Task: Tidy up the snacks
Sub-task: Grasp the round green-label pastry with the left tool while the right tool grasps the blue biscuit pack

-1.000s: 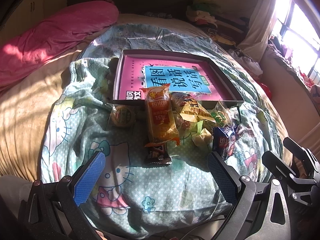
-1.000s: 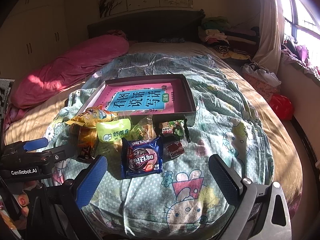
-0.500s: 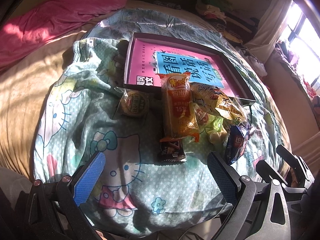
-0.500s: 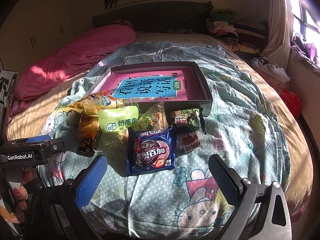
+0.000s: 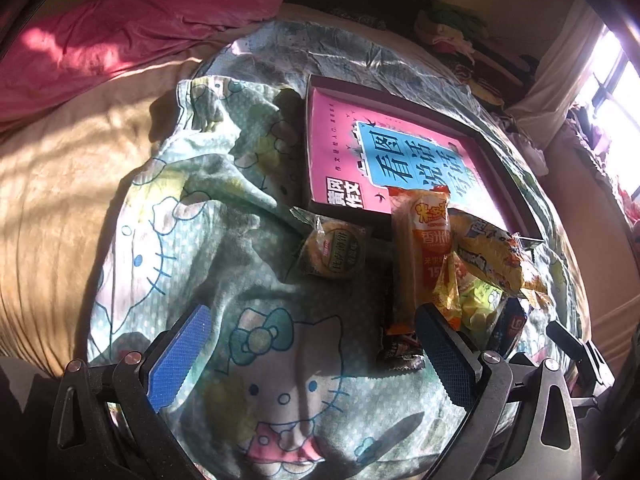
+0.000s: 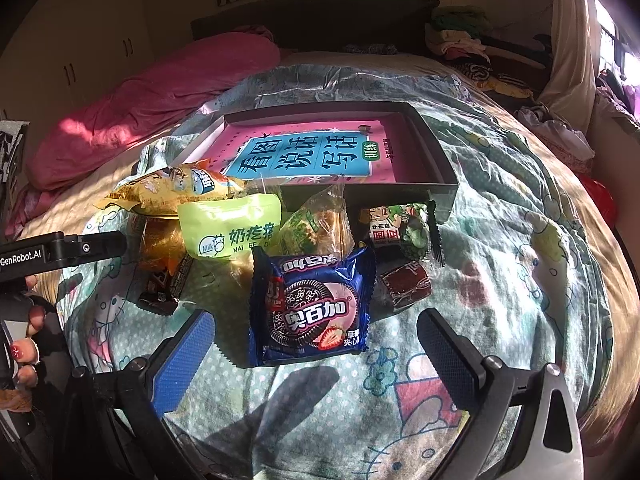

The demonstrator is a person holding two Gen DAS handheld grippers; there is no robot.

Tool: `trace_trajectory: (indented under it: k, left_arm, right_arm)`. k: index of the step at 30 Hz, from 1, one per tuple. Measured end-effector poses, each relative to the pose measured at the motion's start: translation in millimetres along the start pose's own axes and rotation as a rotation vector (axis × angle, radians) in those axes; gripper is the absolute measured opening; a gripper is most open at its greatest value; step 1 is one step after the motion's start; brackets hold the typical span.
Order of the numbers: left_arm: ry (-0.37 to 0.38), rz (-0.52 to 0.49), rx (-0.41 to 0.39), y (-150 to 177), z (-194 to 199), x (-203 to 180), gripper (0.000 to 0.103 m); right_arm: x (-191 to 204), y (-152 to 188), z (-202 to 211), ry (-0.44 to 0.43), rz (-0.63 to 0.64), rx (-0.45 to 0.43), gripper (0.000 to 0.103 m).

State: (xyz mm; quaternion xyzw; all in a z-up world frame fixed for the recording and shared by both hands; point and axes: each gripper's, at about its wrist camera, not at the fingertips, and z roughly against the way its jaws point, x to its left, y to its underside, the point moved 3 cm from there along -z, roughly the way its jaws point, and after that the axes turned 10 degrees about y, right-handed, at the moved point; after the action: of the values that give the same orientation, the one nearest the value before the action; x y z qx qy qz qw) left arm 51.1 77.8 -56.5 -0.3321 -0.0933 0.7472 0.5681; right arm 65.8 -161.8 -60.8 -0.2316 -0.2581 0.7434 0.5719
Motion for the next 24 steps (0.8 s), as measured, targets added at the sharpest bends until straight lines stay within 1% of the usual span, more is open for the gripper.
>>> trace_trajectory:
  k: [2,5,8,10,11,12,13,15,16,17,21,24]
  left_arm:
    - [0.002,0.030,0.005,-5.2,-4.1,10.9,0.101]
    - [0.015,0.061,0.004,-11.0,-10.2,19.9,0.099]
    - [0.017,0.048,-0.004,-14.8,-15.4,18.8,0.094]
    - [0.014,0.015,-0.007,-16.2,-19.7,13.0,0.086]
    - [0.012,-0.001,-0.007,-16.8,-21.9,10.4,0.083]
    - [0.011,-0.014,-0.003,-17.3,-25.0,8.2,0.077]
    - [0.011,-0.026,0.000,-18.1,-28.1,6.1,0.073]
    - [0.008,-0.047,0.002,-19.3,-32.8,2.7,0.071]
    - [0.007,-0.056,-0.004,-19.8,-33.2,1.0,0.068]
    - [0.009,-0.065,-0.006,-20.3,-34.2,-0.5,0.067]
    - [0.012,-0.086,-0.004,-21.7,-40.9,-4.3,0.067]
    - [0.002,-0.100,-0.007,-22.0,-44.8,-6.2,0.065]
  right_arm:
    - [0.4,-0.7,-2.9,-0.004,-0.002,0.005,0.102]
    - [0.1,-1.8,-6.7,-0.009,-0.005,0.009,0.102]
    - [0.5,-2.0,-9.5,-0.022,-0.007,0.016,0.100]
    - [1.0,-1.6,-11.2,-0.029,-0.008,0.021,0.096]
    - [1.1,-1.7,-12.7,-0.032,-0.005,0.023,0.092]
    - [1.4,-1.7,-14.0,-0.035,-0.003,0.026,0.086]
    - [1.7,-1.6,-15.4,-0.039,-0.001,0.029,0.083]
    - [2.1,-1.3,-17.3,-0.048,0.003,0.032,0.074]
    - [2.6,-1.4,-18.0,-0.053,0.005,0.033,0.073]
    - [3.4,-1.6,-19.0,-0.060,0.009,0.034,0.070]
    - [4.7,-2.6,-22.3,-0.067,0.019,0.031,0.068]
    - [4.3,-4.1,-24.2,-0.074,0.022,0.028,0.063]
